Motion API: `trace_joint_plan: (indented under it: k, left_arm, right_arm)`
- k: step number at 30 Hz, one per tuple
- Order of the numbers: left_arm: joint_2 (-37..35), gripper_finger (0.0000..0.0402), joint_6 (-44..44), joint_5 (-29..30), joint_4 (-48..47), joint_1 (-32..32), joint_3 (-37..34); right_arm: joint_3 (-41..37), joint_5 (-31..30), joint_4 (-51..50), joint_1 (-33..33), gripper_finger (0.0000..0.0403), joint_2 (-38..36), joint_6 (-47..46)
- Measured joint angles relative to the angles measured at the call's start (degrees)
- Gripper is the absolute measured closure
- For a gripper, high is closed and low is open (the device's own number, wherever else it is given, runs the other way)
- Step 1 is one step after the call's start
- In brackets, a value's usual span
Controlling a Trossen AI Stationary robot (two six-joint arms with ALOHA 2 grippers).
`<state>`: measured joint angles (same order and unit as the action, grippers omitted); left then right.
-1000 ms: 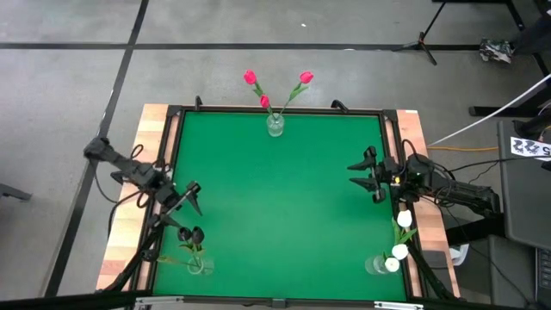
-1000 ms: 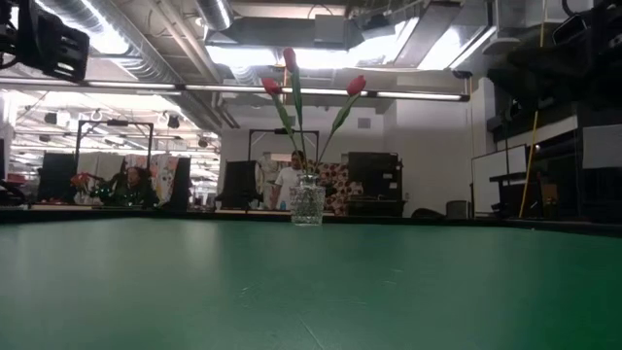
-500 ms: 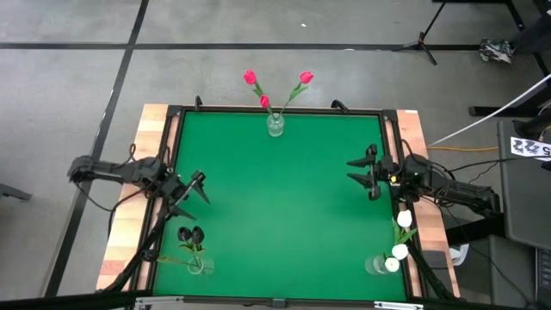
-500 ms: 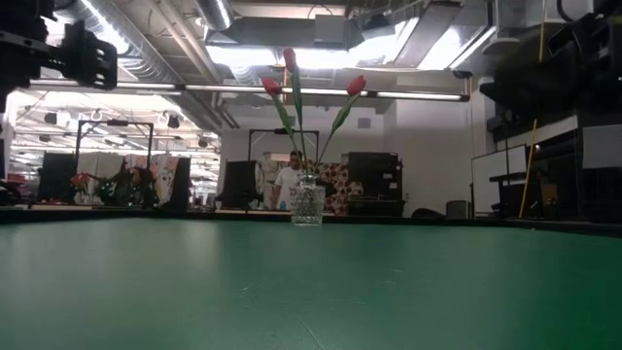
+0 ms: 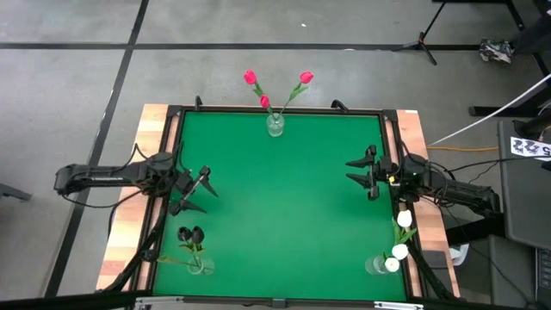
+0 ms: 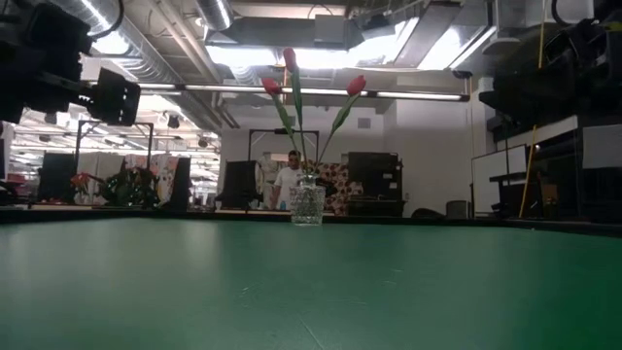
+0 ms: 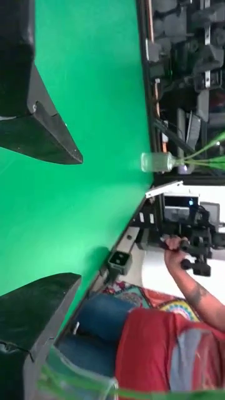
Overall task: Sort flowers into vase by color
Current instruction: Return to Home Position
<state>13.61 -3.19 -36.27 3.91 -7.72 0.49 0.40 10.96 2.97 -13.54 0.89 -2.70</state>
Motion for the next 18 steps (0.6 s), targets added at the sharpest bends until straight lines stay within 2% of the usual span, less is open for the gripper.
trace_joint_plan:
  k: [3, 11, 18]
  left_arm:
    - [-0.06, 0.0107, 2.83, -0.69, 1.56, -0.32, 0.0]
    - [-1.53, 0.0107, 11.97, 6.45, 1.59, -0.34, 0.0]
    - [-11.92, 0.0107, 10.24, 8.15, 1.55, -0.32, 0.0]
  right_arm:
    - [0.0, 0.2, 0.01, 0.0, 0.0219, 0.0, 0.0]
    - [0.0, -0.37, -0.18, 0.0, 0.0219, 0.11, 0.07]
    - [0.0, 0.5, -0.14, 0.01, 0.0219, 0.1, -1.4]
